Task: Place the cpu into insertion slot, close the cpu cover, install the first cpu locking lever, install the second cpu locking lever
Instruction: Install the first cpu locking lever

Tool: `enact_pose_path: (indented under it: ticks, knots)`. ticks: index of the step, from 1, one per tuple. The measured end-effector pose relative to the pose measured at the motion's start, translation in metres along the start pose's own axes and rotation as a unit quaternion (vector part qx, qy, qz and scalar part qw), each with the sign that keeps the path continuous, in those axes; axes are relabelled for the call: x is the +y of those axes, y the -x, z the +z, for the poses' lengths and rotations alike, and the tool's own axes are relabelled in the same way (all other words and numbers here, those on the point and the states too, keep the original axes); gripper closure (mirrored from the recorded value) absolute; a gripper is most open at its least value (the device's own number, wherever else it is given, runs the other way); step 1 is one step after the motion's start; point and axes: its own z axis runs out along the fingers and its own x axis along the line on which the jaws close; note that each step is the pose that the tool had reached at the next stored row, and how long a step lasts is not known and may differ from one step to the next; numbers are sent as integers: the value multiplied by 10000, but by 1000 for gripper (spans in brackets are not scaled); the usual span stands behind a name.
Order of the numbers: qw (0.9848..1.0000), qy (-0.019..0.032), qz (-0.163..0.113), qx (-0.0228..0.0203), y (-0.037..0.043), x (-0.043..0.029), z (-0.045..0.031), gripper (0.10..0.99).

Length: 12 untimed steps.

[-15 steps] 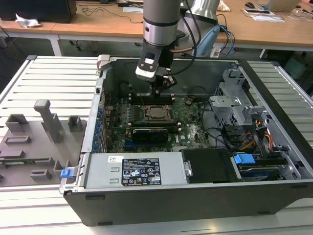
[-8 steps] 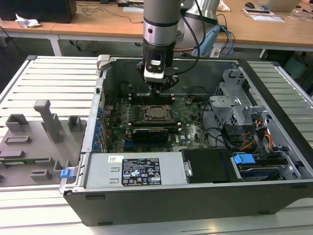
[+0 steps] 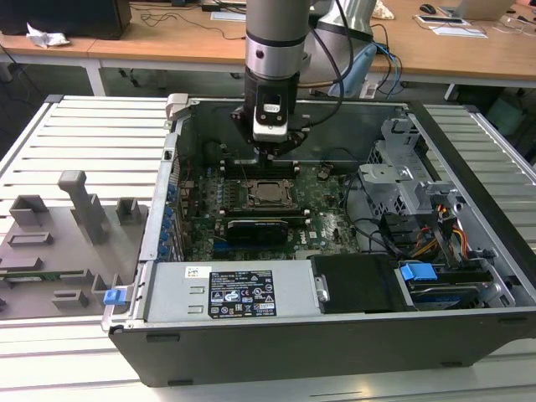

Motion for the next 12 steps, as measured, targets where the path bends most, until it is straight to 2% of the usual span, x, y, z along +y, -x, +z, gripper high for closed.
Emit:
enact_pose_path:
  ticks: [3,5,6,8,12]
  knots:
    - [9998,-4,-185,7,0,0,5,980]
    - [9991,-7,-423,16,0,0,10,980]
    - [9984,-10,-564,21,0,0,13,980]
    - [9958,-17,-920,35,0,-1,20,980]
    - [9919,-23,-1267,48,0,-1,26,980]
